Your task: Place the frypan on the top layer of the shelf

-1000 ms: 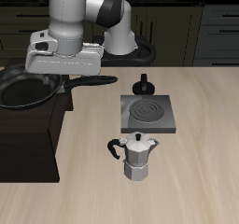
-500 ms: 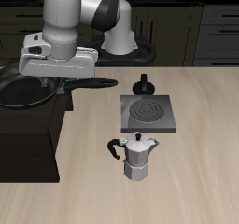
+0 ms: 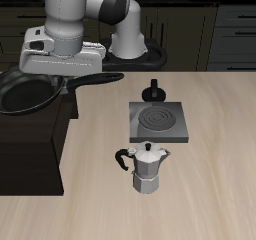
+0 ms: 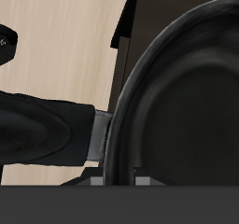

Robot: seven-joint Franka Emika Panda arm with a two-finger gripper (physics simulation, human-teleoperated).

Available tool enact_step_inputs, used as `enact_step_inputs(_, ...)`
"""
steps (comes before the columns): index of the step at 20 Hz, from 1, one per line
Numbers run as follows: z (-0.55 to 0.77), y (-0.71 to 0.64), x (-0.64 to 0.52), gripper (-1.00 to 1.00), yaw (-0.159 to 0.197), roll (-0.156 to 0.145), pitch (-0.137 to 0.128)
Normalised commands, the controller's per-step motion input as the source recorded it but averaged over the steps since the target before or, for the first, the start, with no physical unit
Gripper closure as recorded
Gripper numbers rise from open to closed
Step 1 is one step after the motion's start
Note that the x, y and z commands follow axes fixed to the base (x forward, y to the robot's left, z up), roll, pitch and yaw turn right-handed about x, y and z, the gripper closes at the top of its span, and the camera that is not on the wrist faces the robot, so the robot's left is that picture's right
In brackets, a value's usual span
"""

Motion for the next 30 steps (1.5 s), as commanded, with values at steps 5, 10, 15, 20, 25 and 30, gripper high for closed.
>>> enact_step_inputs(5,0.14,0.21,-0.04,1.0,0.02,-0.042,-0.009)
enact_step_inputs(10,0.07,0.23,-0.05,1.0,0.04,0.007,-0.007)
enact_step_inputs(15,0.08,0.37,-0.01,1.0,0.027,-0.007,0.009)
enact_step_inputs(20,0.03,0.27,-0.06,1.0,0.006,0.017,-0.003)
enact_step_inputs(25,0.08,0.2,-0.07,1.0,-0.05,-0.001,-0.027)
enact_step_inputs(30,0.07,0.37,-0.12,1.0,-0.016,0.036,-0.006)
